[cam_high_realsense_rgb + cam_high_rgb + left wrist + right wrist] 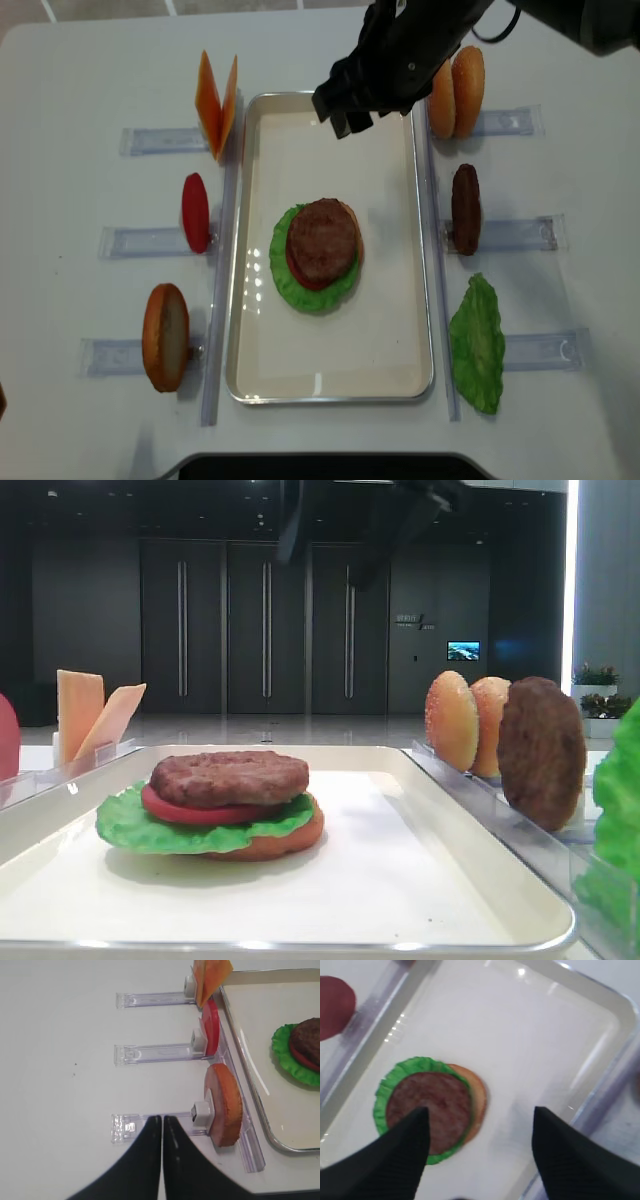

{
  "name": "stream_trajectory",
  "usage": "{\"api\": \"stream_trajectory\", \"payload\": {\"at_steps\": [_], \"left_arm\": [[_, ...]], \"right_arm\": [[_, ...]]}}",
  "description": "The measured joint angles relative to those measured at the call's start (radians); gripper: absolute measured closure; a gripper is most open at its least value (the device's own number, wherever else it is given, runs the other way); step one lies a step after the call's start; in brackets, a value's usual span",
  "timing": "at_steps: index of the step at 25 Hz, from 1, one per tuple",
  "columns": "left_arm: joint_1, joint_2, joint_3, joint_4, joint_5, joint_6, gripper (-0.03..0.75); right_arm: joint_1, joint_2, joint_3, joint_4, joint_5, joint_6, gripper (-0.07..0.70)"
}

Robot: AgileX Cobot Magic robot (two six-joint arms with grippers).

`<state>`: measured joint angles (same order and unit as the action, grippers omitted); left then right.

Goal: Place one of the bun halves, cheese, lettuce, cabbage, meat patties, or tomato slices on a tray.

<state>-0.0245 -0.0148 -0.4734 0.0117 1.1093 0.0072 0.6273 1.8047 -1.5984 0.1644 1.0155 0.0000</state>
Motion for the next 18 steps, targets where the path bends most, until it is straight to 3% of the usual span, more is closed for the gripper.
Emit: {"api": "stream_trajectory", "payload": {"at_steps": [4, 7, 14, 18], "left_arm": [[0.0, 0.0, 0.0, 0.0, 0.0, 0.0, 0.722], [0.0, 0.0, 0.0, 0.0, 0.0, 0.0, 0.722], [0.0, 0.0, 0.0, 0.0, 0.0, 0.0, 0.722], [0.0, 0.0, 0.0, 0.0, 0.0, 0.0, 0.722]], "right_arm": [[-0.037, 0.0, -0.017, -0.218, 0.122, 0.119, 0.204], [-0.178, 0.009, -0.017, -0.273, 0.176, 0.12, 0.204], [-0.616, 0.014, -0.017, -0.273, 0.197, 0.07, 0.204], [-0.767, 0.013, -0.017, -0.164, 0.202, 0.023, 0.207]]}}
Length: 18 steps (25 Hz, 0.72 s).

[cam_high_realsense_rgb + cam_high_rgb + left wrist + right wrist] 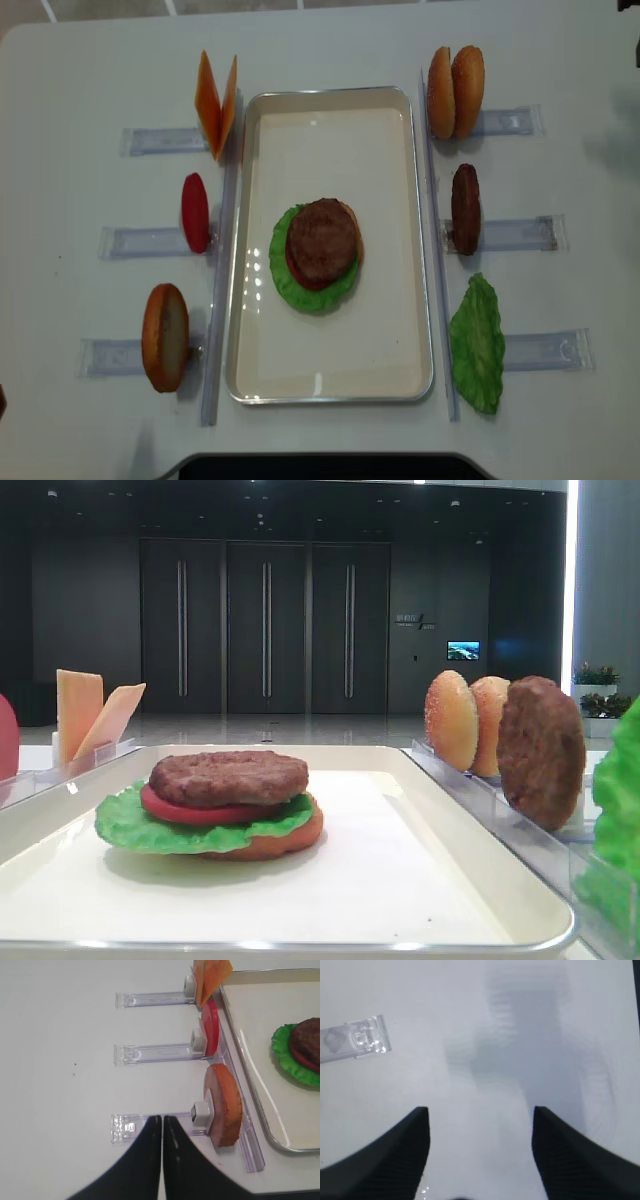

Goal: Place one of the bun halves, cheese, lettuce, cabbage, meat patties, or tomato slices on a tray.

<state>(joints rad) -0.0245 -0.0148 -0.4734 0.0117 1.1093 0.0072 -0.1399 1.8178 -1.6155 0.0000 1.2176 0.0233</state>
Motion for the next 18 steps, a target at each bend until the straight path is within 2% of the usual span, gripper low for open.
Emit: {"api": "stream_trajectory", "payload": {"at_steps": [2, 5, 9, 14, 18], "left_arm": [[0.0, 0.0, 0.0, 0.0, 0.0, 0.0, 0.722], [0.0, 0.0, 0.0, 0.0, 0.0, 0.0, 0.722], [0.0, 0.0, 0.0, 0.0, 0.0, 0.0, 0.722], [0.0, 0.0, 0.0, 0.0, 0.0, 0.0, 0.722], [0.0, 0.0, 0.0, 0.0, 0.0, 0.0, 0.722]], "right_arm": [[-0.016, -0.016, 0.017, 0.0, -0.001, -0.006, 0.218], [-0.017, -0.106, 0.118, 0.0, -0.004, 0.002, 0.226], [-0.014, -0.319, 0.352, 0.0, -0.014, -0.002, 0.228], [0.024, -0.6, 0.677, 0.0, -0.058, -0.045, 0.228], [0.055, -0.819, 0.867, 0.024, -0.07, -0.047, 0.229]]}}
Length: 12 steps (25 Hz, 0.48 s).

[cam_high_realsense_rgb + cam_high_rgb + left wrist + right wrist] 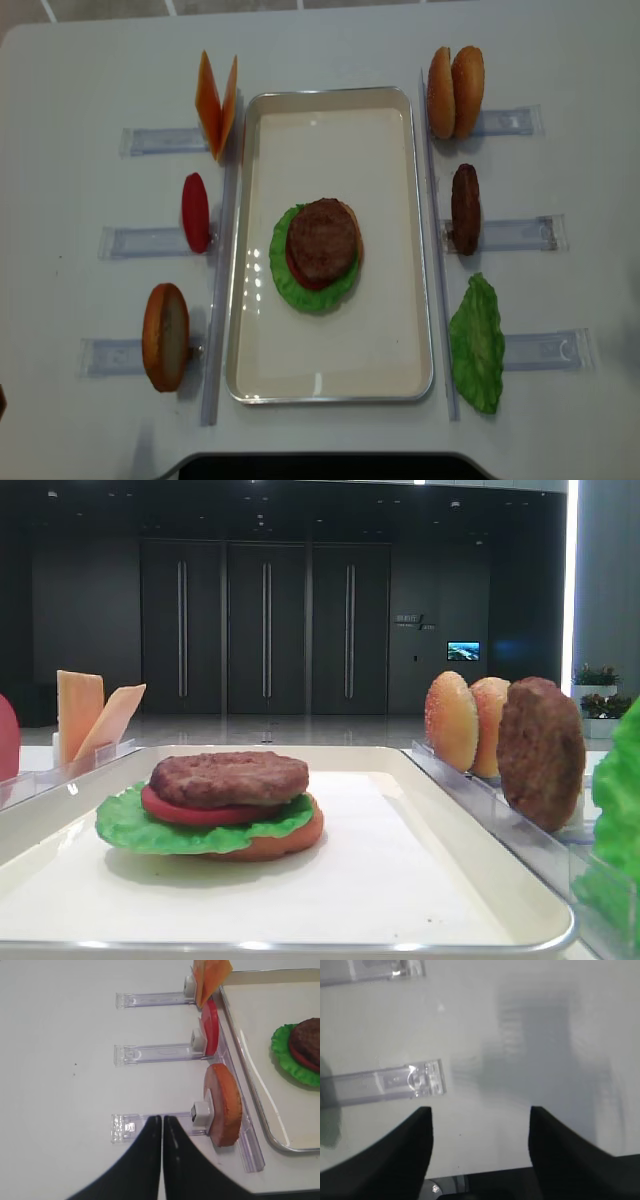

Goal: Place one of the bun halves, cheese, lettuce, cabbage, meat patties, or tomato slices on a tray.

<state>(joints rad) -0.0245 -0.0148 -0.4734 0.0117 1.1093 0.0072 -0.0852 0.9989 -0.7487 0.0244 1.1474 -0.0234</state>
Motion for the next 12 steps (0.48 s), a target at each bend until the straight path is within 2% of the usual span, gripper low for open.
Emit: {"api": "stream_trajectory", "payload": {"at_steps": [3, 8, 12], "left_arm": [[0.0, 0.0, 0.0, 0.0, 0.0, 0.0, 0.722], [0.0, 0.0, 0.0, 0.0, 0.0, 0.0, 0.722], [0.0, 0.0, 0.0, 0.0, 0.0, 0.0, 0.722]], "right_arm": [[0.004, -0.177, 0.108, 0.016, -0.002, -0.002, 0.23], [0.004, -0.469, 0.224, 0.021, -0.008, -0.045, 0.23], [0.004, -0.637, 0.234, 0.041, -0.01, -0.077, 0.23]]}}
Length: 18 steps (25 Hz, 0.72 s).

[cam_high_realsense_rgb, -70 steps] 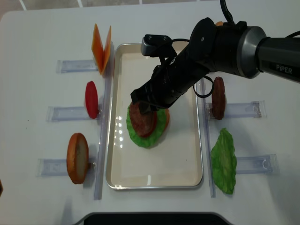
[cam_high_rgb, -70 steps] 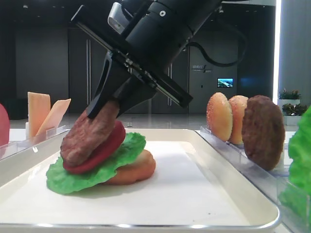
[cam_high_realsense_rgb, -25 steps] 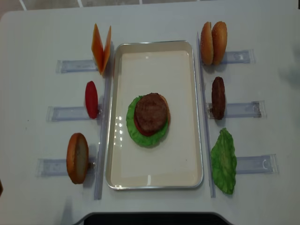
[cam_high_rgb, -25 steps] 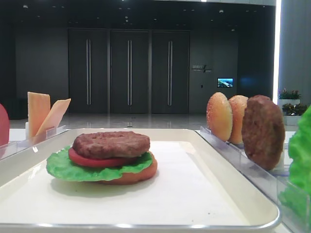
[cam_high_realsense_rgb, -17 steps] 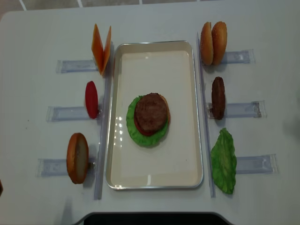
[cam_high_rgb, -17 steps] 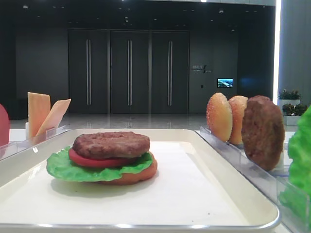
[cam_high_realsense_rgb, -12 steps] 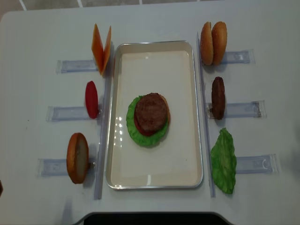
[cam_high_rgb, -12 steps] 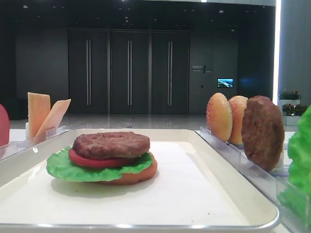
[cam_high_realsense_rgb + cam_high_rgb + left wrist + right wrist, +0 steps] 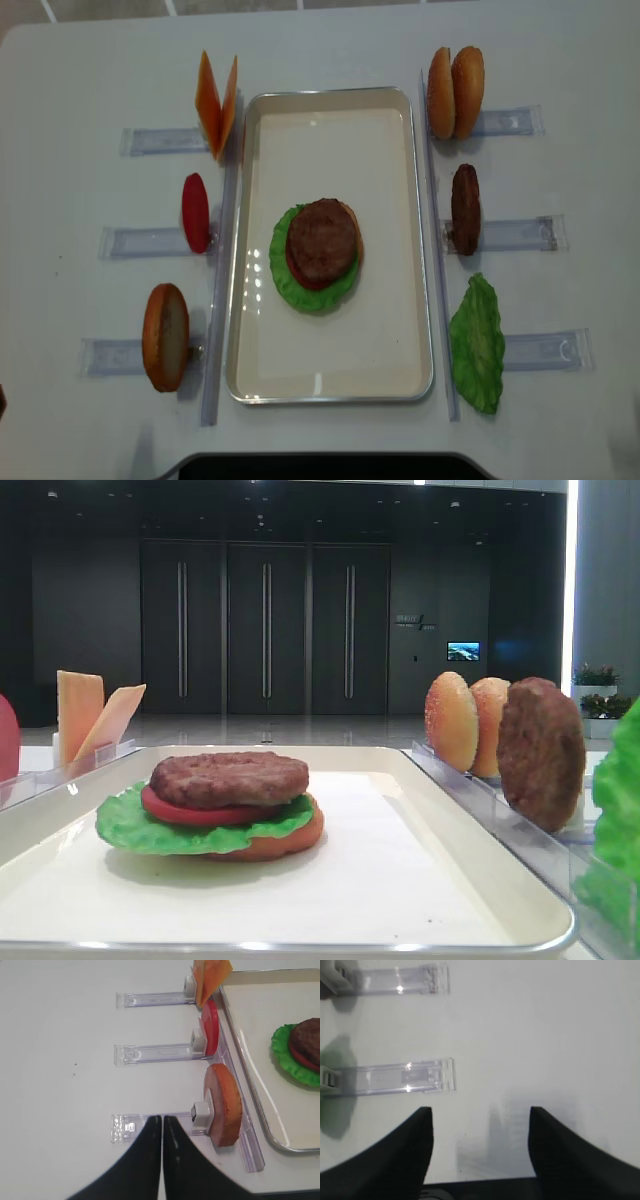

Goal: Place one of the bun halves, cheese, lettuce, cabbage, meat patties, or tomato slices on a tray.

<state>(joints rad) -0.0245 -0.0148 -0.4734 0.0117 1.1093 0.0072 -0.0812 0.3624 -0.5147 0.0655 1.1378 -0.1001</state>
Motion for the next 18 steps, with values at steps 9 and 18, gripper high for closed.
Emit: {"api": "stream_trajectory", "payload": {"at_steps": [9, 18], "left_arm": [[0.0, 0.0, 0.0, 0.0, 0.0, 0.0, 0.722], [0.0, 0.0, 0.0, 0.0, 0.0, 0.0, 0.722]], "right_arm": [[0.0, -0.353, 0.005, 0.035, 0.0, -0.006, 0.23], [0.0, -0.371, 0.008, 0.035, 0.0, -0.007, 0.23]]}}
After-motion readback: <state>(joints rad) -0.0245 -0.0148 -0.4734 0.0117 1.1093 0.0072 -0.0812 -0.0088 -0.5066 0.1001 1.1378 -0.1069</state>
